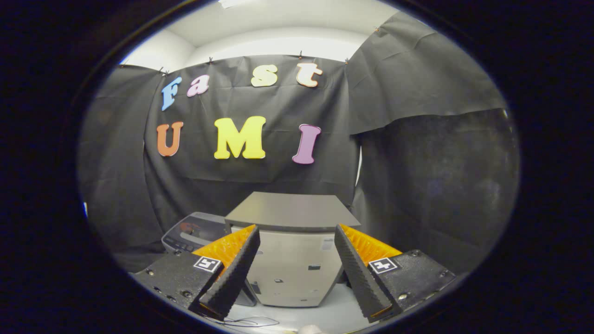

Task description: Put the clothes into the washing machine and then close the washing machine lid.

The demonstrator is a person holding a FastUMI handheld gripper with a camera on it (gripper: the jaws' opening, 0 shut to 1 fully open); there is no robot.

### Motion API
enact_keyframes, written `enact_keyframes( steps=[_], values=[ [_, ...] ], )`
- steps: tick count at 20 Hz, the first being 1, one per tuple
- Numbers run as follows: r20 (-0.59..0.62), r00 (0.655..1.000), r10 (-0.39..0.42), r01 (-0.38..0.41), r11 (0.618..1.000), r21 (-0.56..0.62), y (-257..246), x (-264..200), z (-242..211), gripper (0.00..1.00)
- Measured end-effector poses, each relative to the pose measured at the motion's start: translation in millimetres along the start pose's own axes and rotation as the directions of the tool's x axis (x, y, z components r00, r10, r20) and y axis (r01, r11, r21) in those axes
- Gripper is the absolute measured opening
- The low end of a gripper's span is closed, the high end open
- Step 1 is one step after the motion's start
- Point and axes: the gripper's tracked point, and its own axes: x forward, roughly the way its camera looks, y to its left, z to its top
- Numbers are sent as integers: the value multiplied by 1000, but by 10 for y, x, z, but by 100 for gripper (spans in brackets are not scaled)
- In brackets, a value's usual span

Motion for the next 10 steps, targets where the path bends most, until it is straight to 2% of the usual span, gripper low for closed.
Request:
enact_keyframes(
  steps=[5, 7, 10],
  values=[
    [-95, 995, 11, -6, 999, 53, -108, -101, -648, 100],
    [-132, 991, 15, -10, 999, 41, -95, -112, -870, 100],
    [-127, 991, 39, -35, 999, 31, -60, -145, -922, 100]
  ],
)
